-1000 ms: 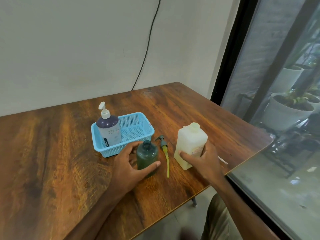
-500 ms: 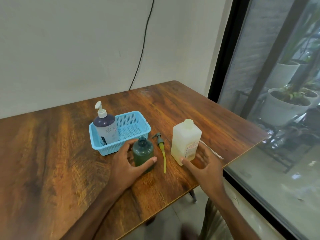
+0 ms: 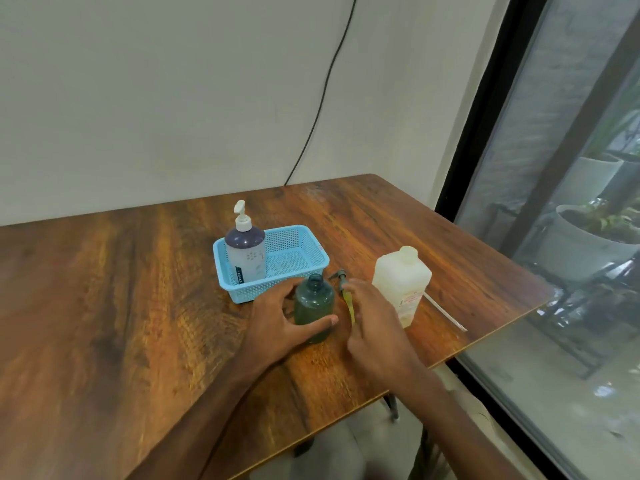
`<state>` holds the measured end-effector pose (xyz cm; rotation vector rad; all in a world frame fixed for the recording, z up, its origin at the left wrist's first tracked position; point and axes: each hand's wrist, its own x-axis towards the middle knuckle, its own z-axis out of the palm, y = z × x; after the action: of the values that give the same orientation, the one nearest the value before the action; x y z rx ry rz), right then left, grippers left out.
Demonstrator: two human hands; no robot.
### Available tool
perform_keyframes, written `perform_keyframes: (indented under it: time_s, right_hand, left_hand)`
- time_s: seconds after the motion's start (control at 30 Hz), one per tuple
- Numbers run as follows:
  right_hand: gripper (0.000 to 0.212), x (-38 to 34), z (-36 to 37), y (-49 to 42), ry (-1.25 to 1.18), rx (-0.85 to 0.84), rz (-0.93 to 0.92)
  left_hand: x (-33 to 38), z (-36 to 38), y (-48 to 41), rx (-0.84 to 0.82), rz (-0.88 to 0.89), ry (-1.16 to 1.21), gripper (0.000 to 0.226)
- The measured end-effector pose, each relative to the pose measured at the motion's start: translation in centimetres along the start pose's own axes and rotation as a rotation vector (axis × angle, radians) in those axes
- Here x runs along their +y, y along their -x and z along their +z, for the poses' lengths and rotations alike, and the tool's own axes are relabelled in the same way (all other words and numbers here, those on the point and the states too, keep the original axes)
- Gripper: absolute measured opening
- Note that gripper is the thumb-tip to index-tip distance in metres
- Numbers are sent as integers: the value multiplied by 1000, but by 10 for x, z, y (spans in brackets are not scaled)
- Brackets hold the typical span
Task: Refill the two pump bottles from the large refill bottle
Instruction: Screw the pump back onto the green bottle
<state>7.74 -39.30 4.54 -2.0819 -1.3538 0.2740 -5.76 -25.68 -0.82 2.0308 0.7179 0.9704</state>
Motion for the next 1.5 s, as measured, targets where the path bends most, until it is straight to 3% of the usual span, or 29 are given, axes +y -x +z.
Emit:
perform_keyframes:
  time_s: [0.07, 0.2, 0.33, 0.53, 0.8, 0.93, 1.2, 1.5]
  right_hand:
    - [55, -6, 7, -21, 88, -71, 26]
    - [23, -3, 22, -49, 223, -108, 53]
    - [6, 9, 34, -68, 279, -101, 95]
    - [12, 7, 41, -83, 351, -17, 111]
    - [20, -8, 34, -90, 233, -20, 193]
    - [12, -20, 17, -65, 145, 45, 243]
    - [35, -68, -62, -13, -137, 414, -159]
    - [37, -87, -72, -23, -366, 430, -308]
  left_hand:
    - [1, -4, -1, -19, 9, -1, 76]
    - [-2, -10, -5, -51, 26, -14, 74]
    - [-3, -12, -5, -68, 39, -35, 72]
    - [-6, -13, -6, -77, 43, -38, 77]
    - [-7, -12, -6, -82, 29, -36, 81]
    - [-8, -11, -7, -87, 23, -38, 81]
    - [0, -12, -4, -73, 12, 14, 69]
    - [2, -10, -1, -78, 15, 19, 65]
